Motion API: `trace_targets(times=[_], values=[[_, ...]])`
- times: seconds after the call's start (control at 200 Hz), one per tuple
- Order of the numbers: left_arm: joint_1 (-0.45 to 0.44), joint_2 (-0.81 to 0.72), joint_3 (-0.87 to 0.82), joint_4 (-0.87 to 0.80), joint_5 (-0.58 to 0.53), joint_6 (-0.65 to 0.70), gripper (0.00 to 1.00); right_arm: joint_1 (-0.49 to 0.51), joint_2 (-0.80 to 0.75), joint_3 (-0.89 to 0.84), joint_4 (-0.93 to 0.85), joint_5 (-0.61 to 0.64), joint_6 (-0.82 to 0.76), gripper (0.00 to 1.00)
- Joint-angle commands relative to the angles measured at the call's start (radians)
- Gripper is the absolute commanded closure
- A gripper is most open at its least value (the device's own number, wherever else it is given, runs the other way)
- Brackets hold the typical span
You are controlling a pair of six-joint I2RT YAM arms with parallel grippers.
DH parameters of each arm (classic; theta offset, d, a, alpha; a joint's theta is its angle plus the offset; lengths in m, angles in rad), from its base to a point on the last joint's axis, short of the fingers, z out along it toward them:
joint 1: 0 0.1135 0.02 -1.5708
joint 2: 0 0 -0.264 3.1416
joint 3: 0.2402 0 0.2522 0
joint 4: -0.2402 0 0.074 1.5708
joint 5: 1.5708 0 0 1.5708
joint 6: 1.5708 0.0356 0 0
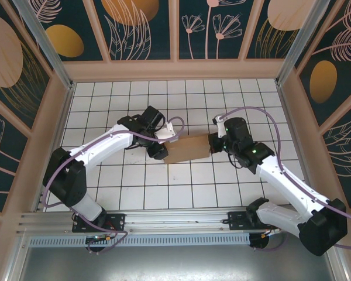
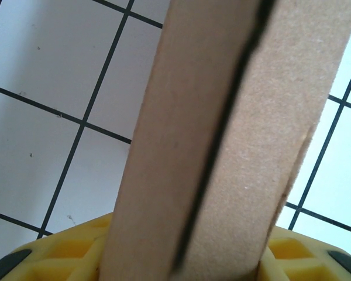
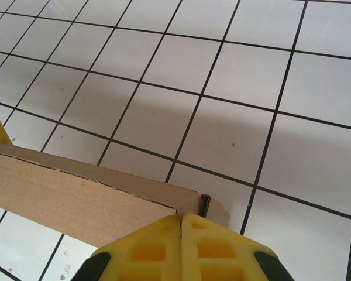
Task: Fold the paper box
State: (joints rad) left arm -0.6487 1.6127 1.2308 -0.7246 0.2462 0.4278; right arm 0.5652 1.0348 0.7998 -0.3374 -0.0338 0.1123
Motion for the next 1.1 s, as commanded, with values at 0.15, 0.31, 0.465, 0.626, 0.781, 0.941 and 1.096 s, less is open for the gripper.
trace_targets(times=[0.15, 0.31, 0.465, 0.626, 0.781, 0.941, 1.096], values=[[0.003, -0.026, 0.024, 0.07, 0.017, -0.123, 0.47, 0.022, -0.025, -0.042, 0.028, 0.006, -0.038, 1.0], [0.002, -0.077, -0.001, 0.128, 0.039, -0.163, 0.23, 0.022, -0.035, -0.042, 0.022, 0.022, -0.037, 1.0], [0.002, -0.185, -0.072, 0.266, 0.054, -0.228, 0.19, 0.022, -0.035, -0.038, 0.011, 0.026, -0.027, 1.0], [0.003, -0.285, -0.118, 0.326, -0.029, -0.303, 0.09, 0.022, -0.036, -0.034, 0.002, 0.026, -0.023, 1.0], [0.003, -0.365, -0.159, 0.317, -0.108, -0.344, 0.02, 0.021, -0.032, -0.034, -0.001, 0.032, -0.014, 1.0], [0.004, -0.417, -0.198, 0.326, -0.121, -0.385, 0.05, 0.022, -0.006, -0.03, -0.002, 0.038, -0.005, 1.0], [0.003, -0.414, -0.196, 0.317, -0.134, -0.403, 0.18, 0.018, 0.019, -0.017, -0.004, 0.044, 0.007, 1.0]])
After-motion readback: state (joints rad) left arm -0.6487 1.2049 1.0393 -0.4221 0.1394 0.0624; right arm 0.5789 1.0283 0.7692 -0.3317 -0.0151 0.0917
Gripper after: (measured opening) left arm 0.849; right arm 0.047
